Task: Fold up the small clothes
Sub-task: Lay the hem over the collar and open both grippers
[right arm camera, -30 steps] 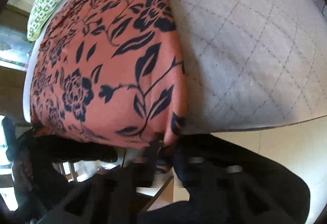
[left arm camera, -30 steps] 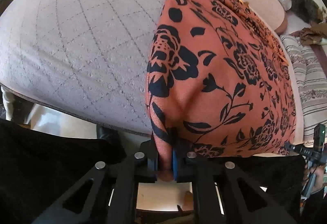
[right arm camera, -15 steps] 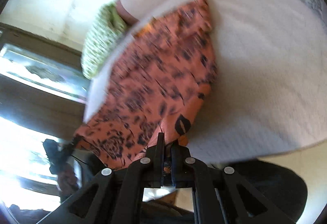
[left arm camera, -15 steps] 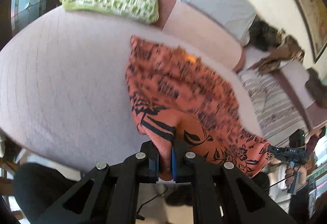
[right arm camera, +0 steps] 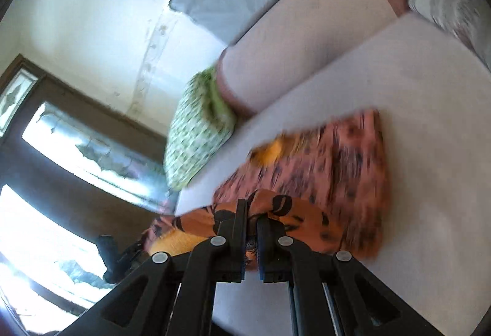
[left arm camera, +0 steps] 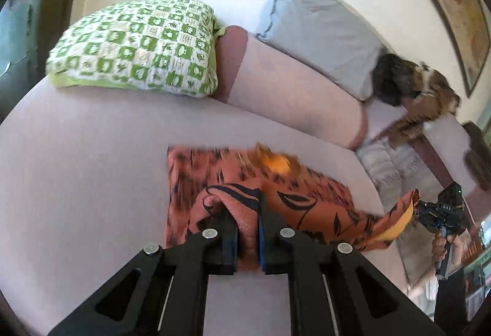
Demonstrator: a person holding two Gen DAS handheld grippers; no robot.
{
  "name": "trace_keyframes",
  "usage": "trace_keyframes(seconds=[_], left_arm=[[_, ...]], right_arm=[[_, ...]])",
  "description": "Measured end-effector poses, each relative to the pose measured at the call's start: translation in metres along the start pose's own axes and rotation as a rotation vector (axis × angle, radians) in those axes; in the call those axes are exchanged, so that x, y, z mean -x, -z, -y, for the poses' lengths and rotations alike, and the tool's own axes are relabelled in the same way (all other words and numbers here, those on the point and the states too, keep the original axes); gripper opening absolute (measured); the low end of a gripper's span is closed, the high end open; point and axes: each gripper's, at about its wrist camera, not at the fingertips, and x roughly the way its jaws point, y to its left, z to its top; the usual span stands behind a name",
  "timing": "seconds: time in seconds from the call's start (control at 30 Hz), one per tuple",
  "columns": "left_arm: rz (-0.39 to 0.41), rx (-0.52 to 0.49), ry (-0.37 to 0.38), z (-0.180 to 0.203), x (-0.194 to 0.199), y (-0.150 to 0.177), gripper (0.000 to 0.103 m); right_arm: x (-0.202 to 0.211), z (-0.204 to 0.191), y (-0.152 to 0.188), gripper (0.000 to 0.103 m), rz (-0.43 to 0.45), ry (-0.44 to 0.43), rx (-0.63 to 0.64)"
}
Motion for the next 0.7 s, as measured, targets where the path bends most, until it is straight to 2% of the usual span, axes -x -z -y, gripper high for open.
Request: trace_keyframes(seconds=[0.07,0.1,0.13,0.2,0.23,0.27,0.3,0.37,0.43,0.53,0.7], left_arm=[[-0.050,0.006,-0.071,-0.011,-0.055,-0.023,0.033],[-0.088,-0.010,-0.102,-0.020,-0.091,-0.031,0.058],[-0.126,0.004,-0.137,-0.030,-0.117,-0.033,0.064],[-0.173,0.058,-0.212,-0.054,-0.153,-0.026,0.064],[-0.187,0.075,-0.235,-0.061,-0.156,-0.020,0.064],[-0.166,0.081,-0.239,-0.067,-0.151,-0.013,0.064],[-0.140,0.055,-0.235,-0.071,-0.141,-0.007,0.064],[-0.105,0.012,-0.271,-0.075,-0.122,0.001,0.064],[-0.083,0.010,-0.245,-0.080,-0.105,0.009,0.074],[-0.152,-0.035,-0.201,-0.080,-0.102,0.028,0.076],[-0.281,-0.052,-0.193,-0.078,-0.138,0.056,0.076]], right_arm=[[-0.042,0.018,-0.033,0.009,-0.018,0.047,-0.014],[-0.066,0.034,-0.043,0.012,-0.014,0.094,-0.036],[-0.085,0.051,-0.047,0.020,-0.007,0.144,-0.066],[-0.104,0.068,-0.040,0.036,0.009,0.228,-0.099],[-0.108,0.074,-0.032,0.054,0.018,0.229,-0.113],[-0.109,0.075,-0.022,0.067,0.024,0.213,-0.108],[-0.106,0.074,-0.014,0.076,0.032,0.227,-0.081],[-0.098,0.070,-0.002,0.076,0.030,0.300,-0.013],[-0.099,0.072,0.006,0.076,-0.012,0.362,0.039],[-0.108,0.076,0.015,0.076,-0.079,0.419,0.091],[-0.127,0.083,0.028,0.076,-0.149,0.417,0.083]])
